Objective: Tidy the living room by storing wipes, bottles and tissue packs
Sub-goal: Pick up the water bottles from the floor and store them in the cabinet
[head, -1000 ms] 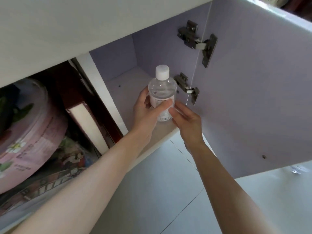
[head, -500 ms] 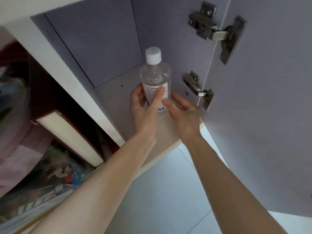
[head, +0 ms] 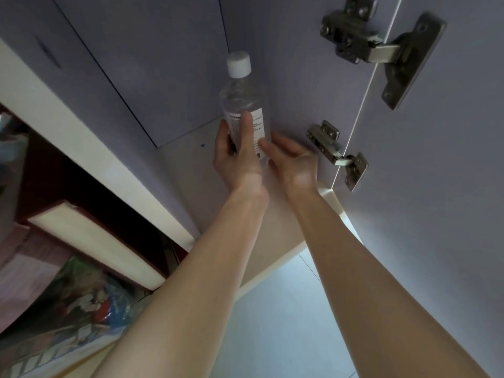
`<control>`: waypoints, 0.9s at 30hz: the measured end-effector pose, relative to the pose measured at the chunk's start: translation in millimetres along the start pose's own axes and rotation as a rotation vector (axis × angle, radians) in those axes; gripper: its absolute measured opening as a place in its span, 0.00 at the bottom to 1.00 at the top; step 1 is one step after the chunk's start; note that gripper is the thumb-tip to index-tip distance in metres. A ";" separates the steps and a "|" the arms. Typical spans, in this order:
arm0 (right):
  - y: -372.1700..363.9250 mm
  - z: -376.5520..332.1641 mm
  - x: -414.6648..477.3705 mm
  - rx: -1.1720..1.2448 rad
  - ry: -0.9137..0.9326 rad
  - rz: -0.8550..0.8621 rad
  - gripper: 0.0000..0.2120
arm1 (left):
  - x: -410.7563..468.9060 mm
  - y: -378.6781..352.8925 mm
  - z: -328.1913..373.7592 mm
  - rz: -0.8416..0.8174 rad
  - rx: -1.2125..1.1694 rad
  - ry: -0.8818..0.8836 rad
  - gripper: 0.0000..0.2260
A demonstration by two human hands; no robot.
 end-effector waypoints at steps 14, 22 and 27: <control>-26.6 0.0 33.1 0.000 0.076 0.037 0.23 | 34.8 -17.2 -5.7 0.010 -0.148 -0.026 0.04; -32.5 1.3 41.1 0.019 0.088 0.067 0.24 | 44.3 -18.1 -8.1 0.015 -0.152 -0.016 0.05; -30.1 3.7 40.2 0.020 0.064 0.056 0.22 | 40.3 -9.9 -13.9 0.081 -0.162 0.016 0.13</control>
Point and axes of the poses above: each hand's wrist, its own x-axis towards the middle knuckle, its own y-axis out of the back of the hand, z = x × y, the point moved 9 cm from there along x, towards the middle knuckle, and after that the axes turned 1 degree about y, right-handed, at the moved point
